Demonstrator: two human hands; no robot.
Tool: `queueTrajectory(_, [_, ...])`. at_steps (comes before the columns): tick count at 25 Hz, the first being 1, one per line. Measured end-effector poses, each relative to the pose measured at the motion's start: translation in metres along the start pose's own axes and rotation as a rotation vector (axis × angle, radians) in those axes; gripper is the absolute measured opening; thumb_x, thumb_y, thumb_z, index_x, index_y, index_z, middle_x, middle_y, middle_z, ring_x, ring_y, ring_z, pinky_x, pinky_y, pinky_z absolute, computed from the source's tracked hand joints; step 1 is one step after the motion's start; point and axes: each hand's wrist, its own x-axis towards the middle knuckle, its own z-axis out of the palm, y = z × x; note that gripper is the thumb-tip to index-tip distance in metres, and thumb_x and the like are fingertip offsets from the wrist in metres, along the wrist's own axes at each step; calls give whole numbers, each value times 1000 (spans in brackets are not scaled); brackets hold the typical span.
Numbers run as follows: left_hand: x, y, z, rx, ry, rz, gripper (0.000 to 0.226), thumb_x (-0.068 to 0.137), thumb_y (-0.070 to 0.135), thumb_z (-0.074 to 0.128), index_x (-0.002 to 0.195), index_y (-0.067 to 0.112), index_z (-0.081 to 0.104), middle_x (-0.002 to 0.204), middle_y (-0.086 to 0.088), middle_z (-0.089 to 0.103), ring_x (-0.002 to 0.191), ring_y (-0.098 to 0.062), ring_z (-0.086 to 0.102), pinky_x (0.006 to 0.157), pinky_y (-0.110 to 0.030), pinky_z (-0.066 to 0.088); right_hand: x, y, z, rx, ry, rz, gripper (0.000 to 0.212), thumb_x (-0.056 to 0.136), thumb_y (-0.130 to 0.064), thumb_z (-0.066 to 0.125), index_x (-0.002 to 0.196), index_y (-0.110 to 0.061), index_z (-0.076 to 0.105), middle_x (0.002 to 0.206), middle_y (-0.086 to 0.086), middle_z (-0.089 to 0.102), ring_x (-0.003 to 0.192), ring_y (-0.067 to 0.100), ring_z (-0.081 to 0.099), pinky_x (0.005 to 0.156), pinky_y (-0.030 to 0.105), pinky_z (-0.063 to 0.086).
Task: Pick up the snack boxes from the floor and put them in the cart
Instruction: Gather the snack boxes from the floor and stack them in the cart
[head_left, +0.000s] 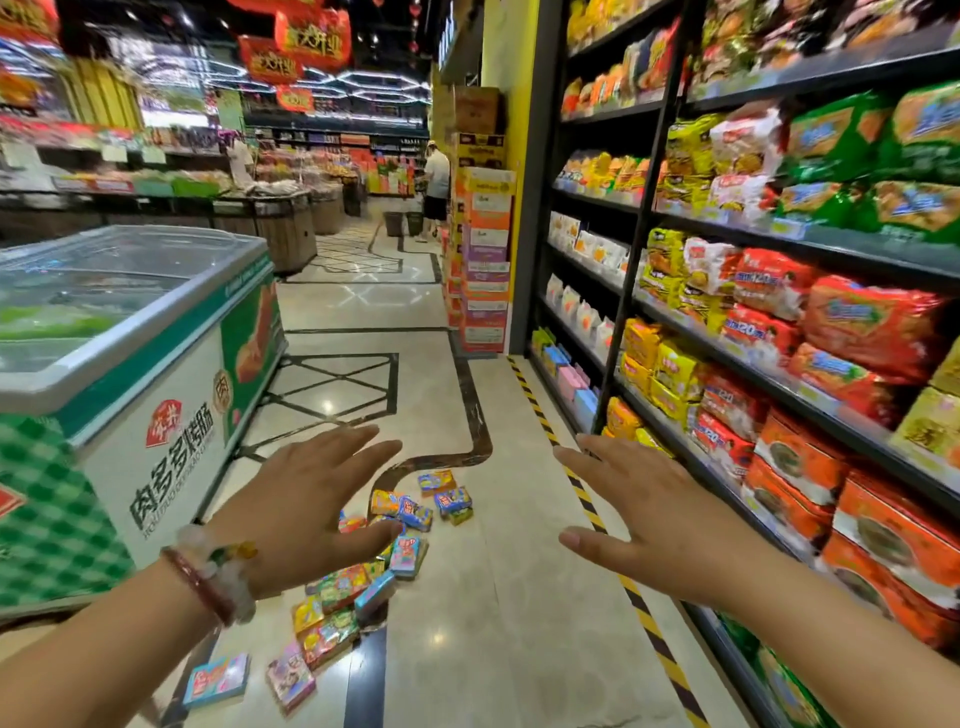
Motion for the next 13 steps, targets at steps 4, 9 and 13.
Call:
queueTrajectory(4, [65,-56,20,8,-9,48,102,64,92,7,146,35,30,152,5,31,137,-19,34,108,-39,29,76,4,5,18,-7,25,78,78,-73,22,147,-47,-4,157,-18,-4,144,5,-4,115,26,2])
queueTrajectory(9, [127,-105,41,-7,-68,54,113,52,94,-11,148,41,14,157,10,16,143,-12,18,114,-34,17,156,22,17,8,-30,32,74,84,-70,25,148,-46,-4,158,-17,-1,144,7,-1,115,26,5])
queueTrajectory(13, [183,-140,67,-5,-79,53,114,49,93,-16,148,41,10,157,11,14,143,-11,16,115,-32,15,228,49,30,33,-45,29,72,87,-68,29,148,-46,-3,158,-18,-3,144,6,-3,115,26,4])
